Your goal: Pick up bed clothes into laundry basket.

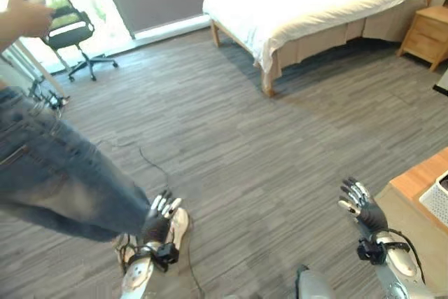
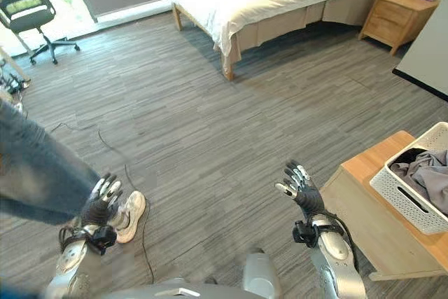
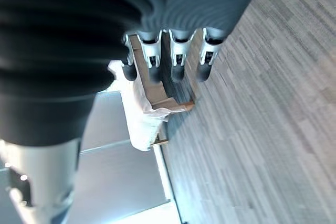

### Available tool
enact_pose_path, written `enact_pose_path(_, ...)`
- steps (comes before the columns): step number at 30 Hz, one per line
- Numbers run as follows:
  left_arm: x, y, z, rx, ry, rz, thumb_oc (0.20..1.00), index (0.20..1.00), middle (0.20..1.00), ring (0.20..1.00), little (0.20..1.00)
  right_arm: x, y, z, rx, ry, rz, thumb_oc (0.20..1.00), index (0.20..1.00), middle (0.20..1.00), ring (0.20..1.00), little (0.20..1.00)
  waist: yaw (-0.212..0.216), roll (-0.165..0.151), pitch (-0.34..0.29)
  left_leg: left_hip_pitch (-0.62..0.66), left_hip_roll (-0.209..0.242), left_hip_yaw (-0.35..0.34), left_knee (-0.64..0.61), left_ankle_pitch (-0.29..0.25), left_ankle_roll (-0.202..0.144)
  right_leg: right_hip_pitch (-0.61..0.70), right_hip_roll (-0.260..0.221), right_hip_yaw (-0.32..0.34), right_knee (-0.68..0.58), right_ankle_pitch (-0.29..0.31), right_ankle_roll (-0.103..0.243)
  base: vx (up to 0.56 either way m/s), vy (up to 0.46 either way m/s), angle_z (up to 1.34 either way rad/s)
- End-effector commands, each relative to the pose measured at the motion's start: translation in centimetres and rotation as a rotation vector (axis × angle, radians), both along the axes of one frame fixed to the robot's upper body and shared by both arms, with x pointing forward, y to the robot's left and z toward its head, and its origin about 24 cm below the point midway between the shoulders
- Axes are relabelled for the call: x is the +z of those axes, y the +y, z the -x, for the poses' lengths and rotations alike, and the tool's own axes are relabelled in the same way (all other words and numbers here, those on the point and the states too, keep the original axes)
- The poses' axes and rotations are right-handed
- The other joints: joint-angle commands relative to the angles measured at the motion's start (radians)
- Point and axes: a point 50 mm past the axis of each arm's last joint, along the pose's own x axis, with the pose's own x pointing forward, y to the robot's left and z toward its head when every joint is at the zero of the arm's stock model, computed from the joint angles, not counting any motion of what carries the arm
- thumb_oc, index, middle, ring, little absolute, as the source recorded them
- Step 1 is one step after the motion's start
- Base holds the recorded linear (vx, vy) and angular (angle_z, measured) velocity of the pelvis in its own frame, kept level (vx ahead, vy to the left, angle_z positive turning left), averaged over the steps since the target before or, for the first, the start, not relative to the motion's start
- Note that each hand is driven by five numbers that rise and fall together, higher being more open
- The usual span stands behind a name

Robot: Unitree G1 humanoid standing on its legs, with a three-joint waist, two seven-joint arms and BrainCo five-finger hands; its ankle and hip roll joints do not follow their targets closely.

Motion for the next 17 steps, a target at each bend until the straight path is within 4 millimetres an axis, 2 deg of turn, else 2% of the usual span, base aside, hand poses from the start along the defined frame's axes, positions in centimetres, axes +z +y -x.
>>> enact_pose_path(1,2.3,0.3,-1.5,0.029,-0.128,-0.036,1.000,1.000,1.000,1.000,1.000,1.6,0.3,-1.4,-0.002,-0.101,0.015,1.000,1.000,1.000,1.000,1.000,-0.001,-0.050,0.004,0.049,0.111,-0.185,-0.130,0.083,-0.099,0.204,0.006,-0.070,-0.249,0.037,0.025,0.00,-0.044,0.14)
enact_pose_path(4,1.6,-0.4,-1.1,0.039,-0.112,0.019,1.000,1.000,1.000,1.000,1.000,1.7,0.3,-1.2,0.006,-0.104,0.016,1.000,1.000,1.000,1.000,1.000,0.016,-0.063,-0.015,0.047,0.107,-0.197,-0.132,0.087,-0.096,0.232,0.004,-0.090,-0.272,0.038,0.023,0.01,-0.041,0.16)
enact_pose_path(11,2.3,-0.9,-1.8,-0.032,-0.133,-0.031,1.000,1.000,1.000,1.000,1.000,2.5,0.3,-1.7,0.014,-0.139,0.055,1.000,1.000,1.000,1.000,1.000,0.021,-0.068,-0.029,0.053,0.107,-0.220,-0.144,0.095,-0.097,0.250,0.008,-0.112,-0.279,0.034,0.019,-0.02,-0.016,0.07)
enact_pose_path(14,2.3,-0.7,-2.0,-0.017,-0.132,-0.035,1.000,1.000,1.000,1.000,1.000,1.8,0.3,-1.5,0.005,-0.111,0.044,1.000,1.000,1.000,1.000,1.000,0.016,-0.068,-0.034,0.056,0.108,-0.221,-0.155,0.101,-0.100,0.252,0.010,-0.114,-0.281,0.035,0.018,0.00,0.000,0.00)
enact_pose_path(15,2.1,-0.7,-1.9,-0.010,-0.124,-0.027,1.000,1.000,1.000,1.000,1.000,1.3,0.3,-1.4,-0.001,-0.091,0.033,1.000,1.000,1.000,1.000,1.000,0.016,-0.068,-0.034,0.058,0.109,-0.222,-0.158,0.103,-0.100,0.252,0.011,-0.114,-0.280,0.035,0.017,0.00,0.000,0.00)
enact_pose_path(16,1.2,-0.8,-1.8,-0.012,-0.086,-0.025,1.000,1.000,1.000,1.000,1.000,-0.3,0.3,-1.0,-0.004,-0.021,0.029,1.000,1.000,1.000,1.000,1.000,0.016,-0.068,-0.034,0.059,0.109,-0.221,-0.158,0.103,-0.100,0.252,0.010,-0.113,-0.276,0.035,0.018,0.00,0.000,0.00)
enact_pose_path(17,1.2,-0.8,-1.8,-0.012,-0.086,-0.025,1.000,1.000,1.000,1.000,1.000,-0.3,0.3,-1.0,-0.004,-0.022,0.029,1.000,1.000,1.000,1.000,1.000,0.016,-0.068,-0.033,0.060,0.109,-0.221,-0.158,0.103,-0.100,0.252,0.010,-0.113,-0.276,0.035,0.018,0.00,0.000,0.00)
